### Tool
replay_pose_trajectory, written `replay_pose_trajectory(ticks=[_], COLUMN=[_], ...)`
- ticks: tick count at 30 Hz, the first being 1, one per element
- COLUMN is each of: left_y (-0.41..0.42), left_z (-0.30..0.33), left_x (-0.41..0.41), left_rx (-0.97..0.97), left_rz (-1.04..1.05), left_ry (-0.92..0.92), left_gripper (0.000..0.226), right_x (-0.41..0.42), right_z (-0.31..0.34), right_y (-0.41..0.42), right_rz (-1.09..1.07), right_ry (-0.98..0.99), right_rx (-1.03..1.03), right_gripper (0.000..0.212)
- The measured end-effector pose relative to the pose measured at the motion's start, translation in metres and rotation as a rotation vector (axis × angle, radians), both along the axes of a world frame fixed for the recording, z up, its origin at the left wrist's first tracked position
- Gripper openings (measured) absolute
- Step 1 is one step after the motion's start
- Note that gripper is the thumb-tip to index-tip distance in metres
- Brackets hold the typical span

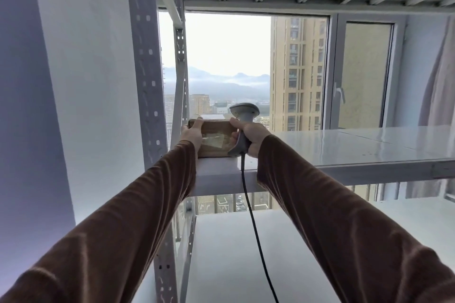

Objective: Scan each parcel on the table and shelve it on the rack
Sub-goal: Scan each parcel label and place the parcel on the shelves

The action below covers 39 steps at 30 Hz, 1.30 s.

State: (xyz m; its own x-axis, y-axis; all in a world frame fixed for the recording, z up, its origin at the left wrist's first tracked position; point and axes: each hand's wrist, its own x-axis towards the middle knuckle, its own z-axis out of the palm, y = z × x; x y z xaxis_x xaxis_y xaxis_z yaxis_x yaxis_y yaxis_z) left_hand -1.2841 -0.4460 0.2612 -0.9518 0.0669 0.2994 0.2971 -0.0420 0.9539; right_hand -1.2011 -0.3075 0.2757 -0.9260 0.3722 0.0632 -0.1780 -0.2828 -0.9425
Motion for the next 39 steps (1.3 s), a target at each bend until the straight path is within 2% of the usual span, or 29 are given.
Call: replay_pose_trajectory(ticks=[5, 8, 10, 15, 19, 25, 29, 34, 39], left_y=[-0.011, -0.011, -0.001, 0.050, 0.106, 0.209, 0.279, 0.363, 0.432], left_z=[0.004, 0.008, 0.011, 0.008, -0.009, -0.048, -0.083, -0.120, -0.149], left_x=[0.018, 0.040, 0.057, 0.110, 0.161, 0.261, 0.350, 0.482, 0.632], left_rx=[-0.116, -0.322, -0.324, -0.163, -0.130, -0.088, -0.097, -0.131, -0.160], left_rz=[0.071, 0.263, 0.250, -0.091, -0.335, -0.694, -0.910, -1.140, -1.338], left_ry=[0.047, 0.256, 0.381, 0.522, 0.461, 0.331, 0.276, 0.216, 0.195], left_gripper=[0.077, 0.081, 0.079, 0.075, 0.067, 0.057, 0.046, 0.044, 0.043], right_x=[0.011, 0.029, 0.047, 0.116, 0.188, 0.318, 0.420, 0.560, 0.712], right_z=[-0.003, -0.004, -0.004, -0.010, -0.027, -0.065, -0.093, -0.129, -0.158], right_y=[0.000, 0.006, 0.013, 0.044, 0.080, 0.148, 0.191, 0.234, 0.275], right_rz=[-0.042, -0.083, -0.130, -0.326, -0.572, -0.947, -1.164, -1.387, -1.575], right_ry=[0.057, 0.119, 0.169, 0.224, 0.196, 0.103, -0.040, -0.152, -0.276], right_rx=[0.047, 0.070, 0.108, 0.269, 0.385, 0.550, 0.574, 0.564, 0.521], right_gripper=[0.031, 0.028, 0.024, 0.028, 0.038, 0.030, 0.028, 0.021, 0.030])
